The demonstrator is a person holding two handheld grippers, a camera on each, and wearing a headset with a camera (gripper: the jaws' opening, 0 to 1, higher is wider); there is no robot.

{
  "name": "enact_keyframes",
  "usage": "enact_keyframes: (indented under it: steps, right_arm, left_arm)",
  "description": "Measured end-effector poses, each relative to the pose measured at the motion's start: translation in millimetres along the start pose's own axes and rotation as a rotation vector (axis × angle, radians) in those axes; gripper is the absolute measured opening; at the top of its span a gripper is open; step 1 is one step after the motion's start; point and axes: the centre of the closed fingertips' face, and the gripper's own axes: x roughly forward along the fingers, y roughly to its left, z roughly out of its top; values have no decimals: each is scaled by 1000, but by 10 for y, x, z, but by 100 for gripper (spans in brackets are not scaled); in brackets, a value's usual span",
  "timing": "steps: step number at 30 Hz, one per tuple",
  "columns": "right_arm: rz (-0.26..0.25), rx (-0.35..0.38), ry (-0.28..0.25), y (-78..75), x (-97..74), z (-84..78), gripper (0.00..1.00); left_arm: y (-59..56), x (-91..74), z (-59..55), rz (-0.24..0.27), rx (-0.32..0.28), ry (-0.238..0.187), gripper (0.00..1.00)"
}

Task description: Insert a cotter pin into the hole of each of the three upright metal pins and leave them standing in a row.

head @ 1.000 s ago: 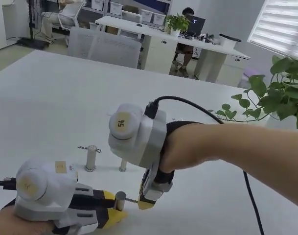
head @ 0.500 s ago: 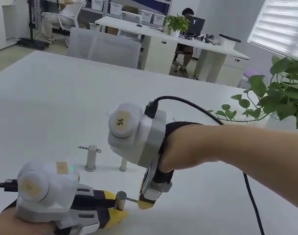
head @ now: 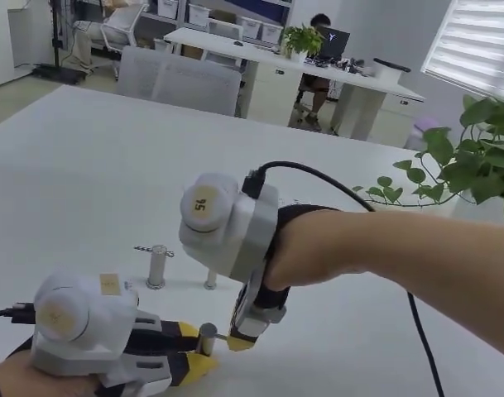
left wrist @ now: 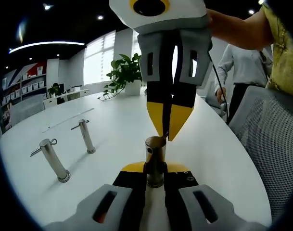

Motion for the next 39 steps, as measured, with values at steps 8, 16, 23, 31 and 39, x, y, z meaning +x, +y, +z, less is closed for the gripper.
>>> enact_keyframes:
  steps: [8, 16, 23, 31, 39]
  right_arm:
    - [-6, -27, -10, 2, 5, 41, 3]
    - [-9, -47, -29, 3, 5, 95, 4]
    - [-14, -63, -34, -3, 23, 130, 4]
    - [-14, -76, -43, -6, 26, 151, 4]
    - [-19, -81, -58, -7, 7, 169, 8]
  left_arm:
    - [-1, 1, -4, 0, 2, 1, 11]
    - [-6, 0, -5, 0, 2, 1, 11]
    - [-16, -1, -2, -2, 3, 2, 11]
    - [-12, -11, -1, -1, 1, 2, 11]
    - [-13, -6, -2, 0, 4, 3, 11]
